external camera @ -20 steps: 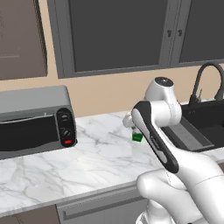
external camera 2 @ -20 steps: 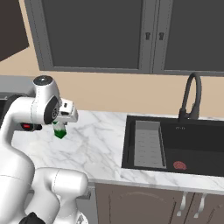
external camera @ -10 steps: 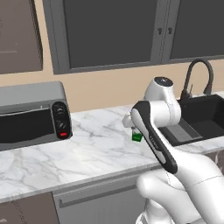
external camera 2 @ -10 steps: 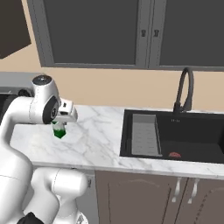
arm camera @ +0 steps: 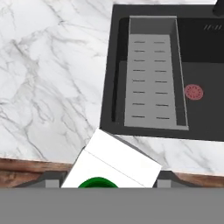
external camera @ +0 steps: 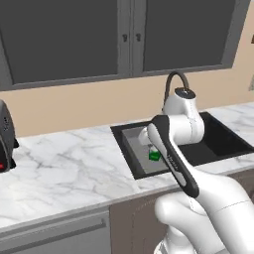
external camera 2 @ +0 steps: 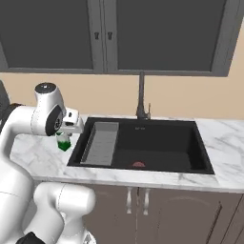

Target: Gather the eggs and milk located in the vicinity of the sink area and place them right next to the bowl.

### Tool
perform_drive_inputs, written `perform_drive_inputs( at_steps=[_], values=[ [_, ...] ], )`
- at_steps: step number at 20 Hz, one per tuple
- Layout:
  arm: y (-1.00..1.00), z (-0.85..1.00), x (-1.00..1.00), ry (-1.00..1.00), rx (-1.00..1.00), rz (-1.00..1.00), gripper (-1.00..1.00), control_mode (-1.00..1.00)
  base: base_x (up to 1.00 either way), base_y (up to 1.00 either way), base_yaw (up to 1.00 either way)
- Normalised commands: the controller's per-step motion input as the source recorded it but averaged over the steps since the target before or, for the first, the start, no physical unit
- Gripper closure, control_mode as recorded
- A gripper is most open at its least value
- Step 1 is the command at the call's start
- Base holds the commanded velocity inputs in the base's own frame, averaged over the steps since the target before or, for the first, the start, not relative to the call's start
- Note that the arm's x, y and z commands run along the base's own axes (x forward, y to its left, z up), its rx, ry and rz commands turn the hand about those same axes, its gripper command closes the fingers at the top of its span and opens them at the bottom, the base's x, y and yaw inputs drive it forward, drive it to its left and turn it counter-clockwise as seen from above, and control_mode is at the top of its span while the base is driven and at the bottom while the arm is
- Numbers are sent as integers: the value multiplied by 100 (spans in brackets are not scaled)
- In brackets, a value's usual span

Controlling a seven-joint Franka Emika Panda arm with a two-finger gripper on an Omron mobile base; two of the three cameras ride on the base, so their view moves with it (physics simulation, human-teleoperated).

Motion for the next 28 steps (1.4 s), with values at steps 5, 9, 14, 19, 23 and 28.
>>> perform_drive_inputs(
  at_steps=[5,9,14,19,23,28],
  values=[
    [0,0,0,0,0,0,100,100,0,-100,-11],
    [0,0,0,0,0,0,100,100,0,-100,-11],
    [0,0,0,0,0,0,100,100,3,-100,-6],
    [0,0,0,0,0,0,100,100,2,-100,1],
    [0,0,0,0,0,0,100,100,8,-100,10],
    [0,0,0,0,0,0,100,100,8,-94,21]
  ],
)
